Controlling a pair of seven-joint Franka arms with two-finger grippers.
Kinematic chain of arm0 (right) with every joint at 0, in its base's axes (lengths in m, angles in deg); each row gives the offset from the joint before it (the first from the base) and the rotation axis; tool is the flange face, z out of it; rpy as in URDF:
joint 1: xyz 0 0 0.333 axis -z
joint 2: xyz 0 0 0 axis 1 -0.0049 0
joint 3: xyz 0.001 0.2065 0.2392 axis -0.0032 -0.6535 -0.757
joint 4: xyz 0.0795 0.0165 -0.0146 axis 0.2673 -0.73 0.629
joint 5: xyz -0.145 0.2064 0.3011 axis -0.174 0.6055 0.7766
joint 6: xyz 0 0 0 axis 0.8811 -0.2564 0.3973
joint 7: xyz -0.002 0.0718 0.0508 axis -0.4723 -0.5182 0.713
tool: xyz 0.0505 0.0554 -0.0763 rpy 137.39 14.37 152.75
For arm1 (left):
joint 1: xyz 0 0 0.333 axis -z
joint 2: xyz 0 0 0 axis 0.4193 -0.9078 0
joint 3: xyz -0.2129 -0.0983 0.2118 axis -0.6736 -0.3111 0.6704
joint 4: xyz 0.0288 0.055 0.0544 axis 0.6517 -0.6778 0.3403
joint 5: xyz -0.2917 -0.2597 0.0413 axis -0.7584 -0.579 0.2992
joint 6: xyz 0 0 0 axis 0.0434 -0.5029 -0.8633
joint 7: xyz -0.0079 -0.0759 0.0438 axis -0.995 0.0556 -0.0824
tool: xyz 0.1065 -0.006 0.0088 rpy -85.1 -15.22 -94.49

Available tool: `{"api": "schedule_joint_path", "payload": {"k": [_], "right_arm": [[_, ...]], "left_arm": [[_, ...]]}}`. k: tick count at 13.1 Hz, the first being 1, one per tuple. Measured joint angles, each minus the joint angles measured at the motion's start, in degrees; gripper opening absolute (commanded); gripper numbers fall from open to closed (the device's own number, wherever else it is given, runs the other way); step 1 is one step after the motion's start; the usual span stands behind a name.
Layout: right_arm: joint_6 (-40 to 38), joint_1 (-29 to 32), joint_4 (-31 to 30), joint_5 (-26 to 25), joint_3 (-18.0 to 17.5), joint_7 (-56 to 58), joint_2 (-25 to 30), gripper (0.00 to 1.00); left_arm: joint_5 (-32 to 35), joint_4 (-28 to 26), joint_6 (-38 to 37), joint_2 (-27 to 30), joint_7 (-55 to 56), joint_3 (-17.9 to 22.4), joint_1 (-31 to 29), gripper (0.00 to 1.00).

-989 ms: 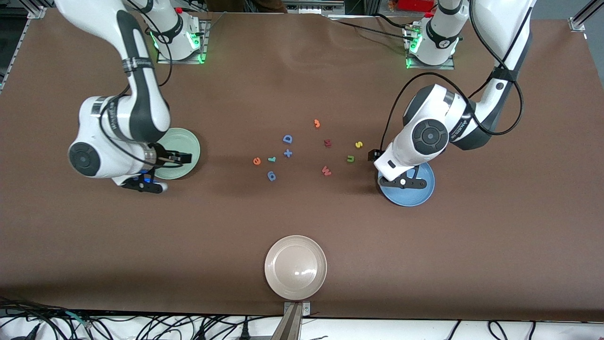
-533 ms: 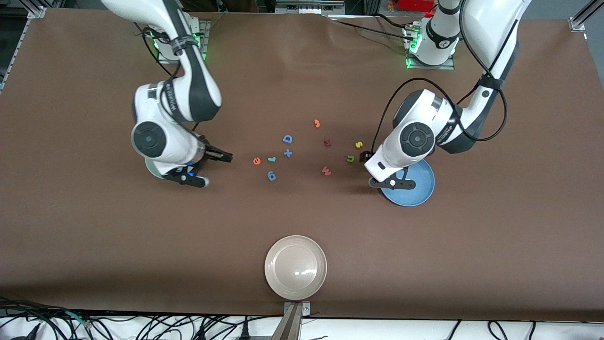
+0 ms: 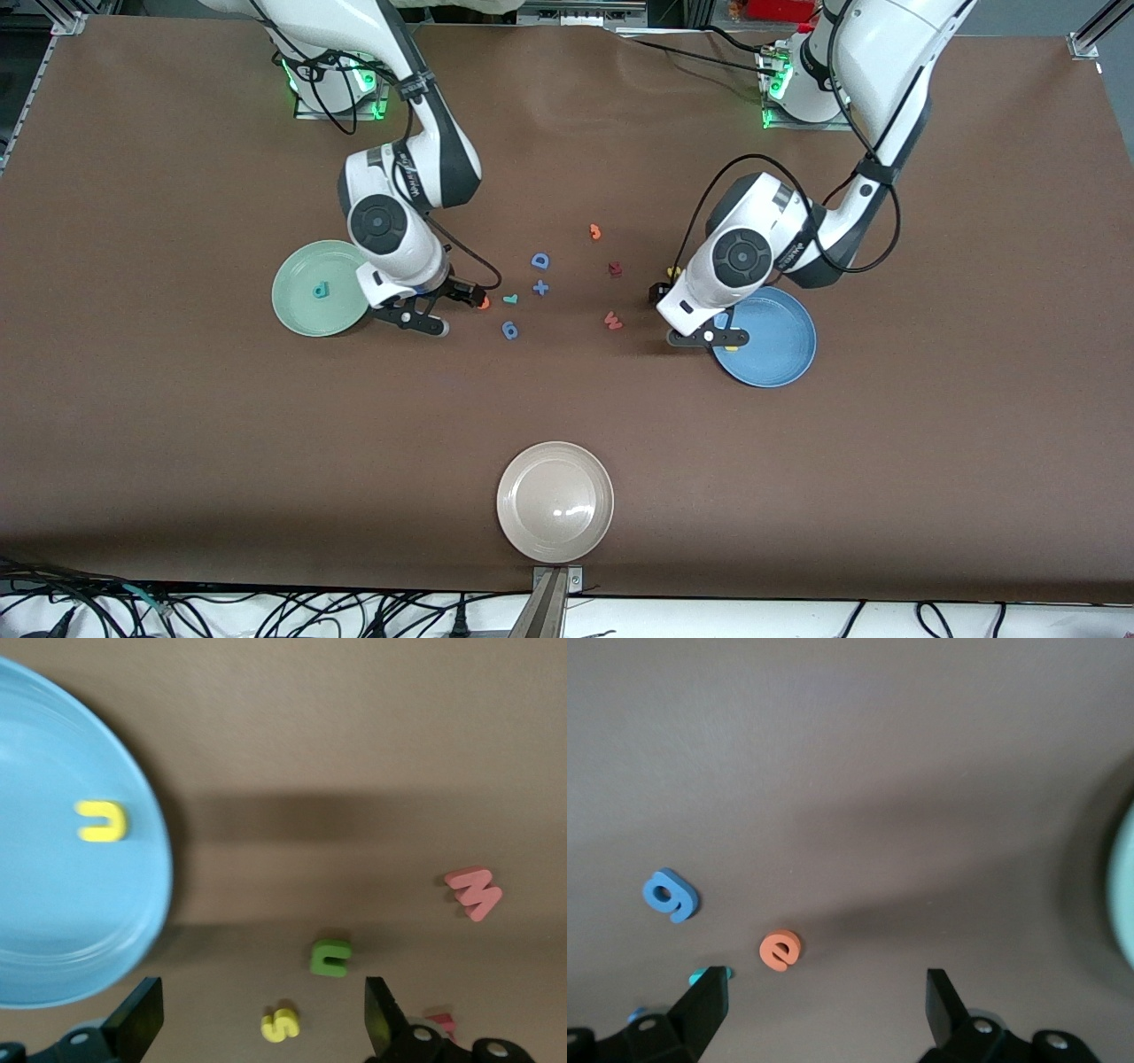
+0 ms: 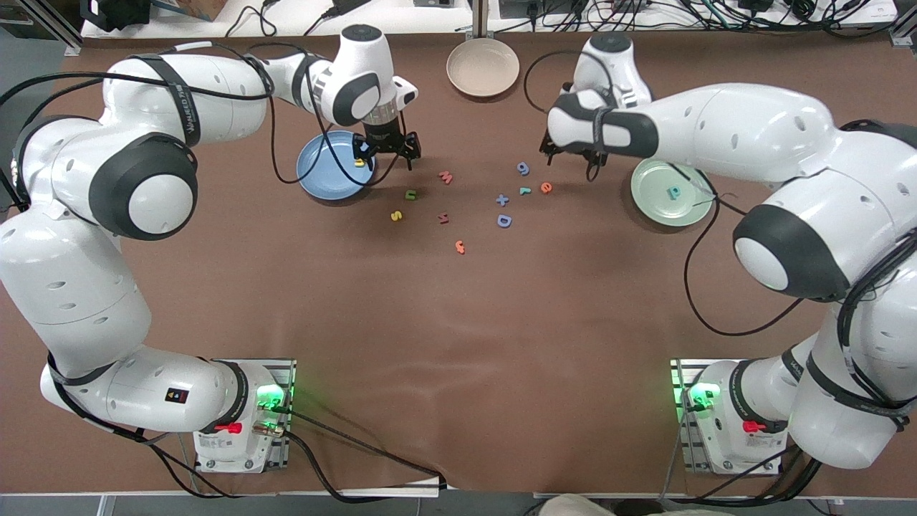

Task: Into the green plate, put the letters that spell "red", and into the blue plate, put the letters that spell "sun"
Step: 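Grasp the green c with the left gripper while the right gripper grasps the orange e, then carry the c to the blue plate while the right gripper carries e to green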

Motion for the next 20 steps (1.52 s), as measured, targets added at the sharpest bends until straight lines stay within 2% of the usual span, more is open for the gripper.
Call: {"api": "schedule_joint_path", "payload": {"k": [2,4,10,11,13,14,15,16,18,20], "right_arm": [[4.0,-1.5,-0.8,0.0,-0.3,-1.9,-2.4,0.99],[7.2,-1.9,-0.8,0.1,-0.4,-2.8,-4.5,0.99],[10.4,-1.9,-0.8,3.6,-1.5,-3.3,-6.1,0.95],[10.5,-1.9,-0.8,4.1,-1.8,-3.3,-6.3,0.94],[10.8,-1.9,-0.8,5.0,-2.2,-3.4,-6.9,0.94],[10.9,-1.9,-0.8,5.2,-2.3,-3.4,-7.2,0.92],[11.1,-1.9,-0.8,5.3,-2.4,-3.4,-7.3,0.89],[11.1,-1.9,-0.8,5.3,-2.4,-3.4,-7.3,0.82],[11.1,-1.9,-0.8,5.4,-2.3,-3.4,-7.2,0.7],[11.1,-1.9,-0.7,5.4,-2.3,-3.5,-7.0,0.57]], "left_arm": [[0.0,-2.3,4.7,-0.6,2.7,-0.1,1.4,0.97],[0.0,-3.3,7.5,-1.5,4.9,-0.1,2.9,0.9],[0.0,-7.1,15.3,-3.1,5.6,0.3,3.5,0.87],[0.0,-7.3,15.7,-3.2,5.6,0.3,3.5,0.8],[0.0,-7.3,15.8,-3.3,5.6,0.3,3.5,0.52],[0.1,-7.3,15.8,-3.4,5.6,0.3,3.5,0.41],[0.2,-7.3,15.8,-3.4,5.6,0.3,3.5,0.35],[0.6,-7.3,15.8,-3.4,5.7,0.3,3.5,0.34],[1.2,-7.3,15.8,-3.3,6.0,0.3,3.5,0.19],[1.4,-7.3,15.8,-3.0,6.2,0.1,3.5,0.15]]}}
